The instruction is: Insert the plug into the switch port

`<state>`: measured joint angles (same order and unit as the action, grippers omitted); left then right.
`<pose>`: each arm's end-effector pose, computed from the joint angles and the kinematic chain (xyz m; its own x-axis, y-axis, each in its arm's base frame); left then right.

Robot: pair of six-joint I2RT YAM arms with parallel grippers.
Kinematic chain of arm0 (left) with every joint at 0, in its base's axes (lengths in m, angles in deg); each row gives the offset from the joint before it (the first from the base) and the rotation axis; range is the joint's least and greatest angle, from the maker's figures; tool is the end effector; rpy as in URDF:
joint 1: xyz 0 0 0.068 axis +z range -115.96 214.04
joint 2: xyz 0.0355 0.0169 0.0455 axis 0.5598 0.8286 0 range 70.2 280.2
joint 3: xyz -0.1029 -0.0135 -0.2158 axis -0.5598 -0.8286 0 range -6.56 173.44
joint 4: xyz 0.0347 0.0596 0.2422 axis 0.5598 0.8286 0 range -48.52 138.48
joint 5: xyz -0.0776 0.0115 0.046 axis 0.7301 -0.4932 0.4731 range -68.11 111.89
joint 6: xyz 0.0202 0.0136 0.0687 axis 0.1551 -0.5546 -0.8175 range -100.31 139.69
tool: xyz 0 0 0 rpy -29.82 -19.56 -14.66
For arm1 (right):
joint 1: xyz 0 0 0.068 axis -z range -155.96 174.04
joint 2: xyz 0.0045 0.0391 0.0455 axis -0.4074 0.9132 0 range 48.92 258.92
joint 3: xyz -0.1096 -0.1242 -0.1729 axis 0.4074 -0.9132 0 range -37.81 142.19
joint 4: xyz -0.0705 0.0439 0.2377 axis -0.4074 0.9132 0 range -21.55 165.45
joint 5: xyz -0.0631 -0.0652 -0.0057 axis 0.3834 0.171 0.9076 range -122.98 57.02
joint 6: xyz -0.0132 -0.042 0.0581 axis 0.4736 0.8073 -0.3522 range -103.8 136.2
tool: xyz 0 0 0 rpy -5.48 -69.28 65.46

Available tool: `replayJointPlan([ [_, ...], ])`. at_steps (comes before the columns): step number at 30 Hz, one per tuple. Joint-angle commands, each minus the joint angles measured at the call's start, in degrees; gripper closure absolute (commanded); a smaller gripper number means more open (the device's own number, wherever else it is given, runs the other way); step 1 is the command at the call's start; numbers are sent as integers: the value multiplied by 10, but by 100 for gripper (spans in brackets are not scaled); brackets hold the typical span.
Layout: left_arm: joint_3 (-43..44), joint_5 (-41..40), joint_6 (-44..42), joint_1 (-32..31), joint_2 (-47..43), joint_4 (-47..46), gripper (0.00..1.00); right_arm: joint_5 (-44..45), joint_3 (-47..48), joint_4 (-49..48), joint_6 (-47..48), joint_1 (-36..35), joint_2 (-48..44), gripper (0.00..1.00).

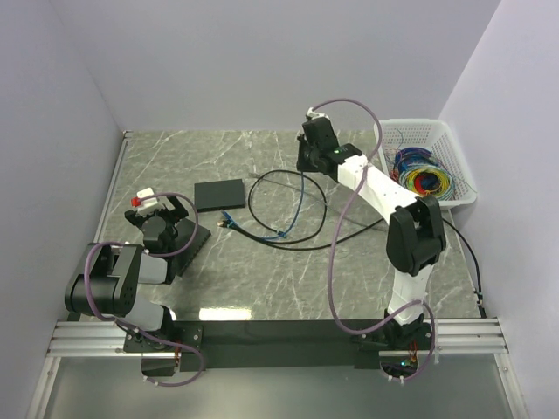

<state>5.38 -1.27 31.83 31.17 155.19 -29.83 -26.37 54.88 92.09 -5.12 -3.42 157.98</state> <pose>0.2562 0.0110 0.1310 0.0432 -0.1957 -0.9797 -0.3451 0.9174 -0.1984 0.3934 0.1967 0.2354 -0.6696 0.0590 -0.7404 -0.1465 0.9668 0.2095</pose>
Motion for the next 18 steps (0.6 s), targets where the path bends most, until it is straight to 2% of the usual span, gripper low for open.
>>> replayJointPlan([
  [1, 11, 9, 3, -2, -10, -11, 1, -25, 27, 0, 8, -2, -53, 100],
  [5, 10, -15, -2, -2, -15, -25, 1, -6, 57, 25, 28, -3, -74, 100],
  [7, 23, -5, 12, -5, -33, 35, 1, 8, 74, 42, 37, -2, -87, 100],
  [8, 26, -14, -13, -13, -36, 22, 1, 17, 79, 46, 41, -2, -90, 100],
  [10, 89, -60, 1, -23, -75, 168, 1, 23, 86, 54, 44, -2, -103, 100],
  [11, 115, -84, 2, -22, -102, 280, 1, 24, 86, 54, 45, -2, -107, 100],
  [13, 159, -100, 37, -23, -144, 347, 1, 27, 79, 49, 46, -2, -118, 100],
  [16, 154, -87, 94, -23, -197, 392, 1, 5, 72, 39, 46, -2, -123, 100],
  [18, 150, -76, 174, -23, -246, 438, 1, -24, 60, 24, 57, -3, -132, 100],
])
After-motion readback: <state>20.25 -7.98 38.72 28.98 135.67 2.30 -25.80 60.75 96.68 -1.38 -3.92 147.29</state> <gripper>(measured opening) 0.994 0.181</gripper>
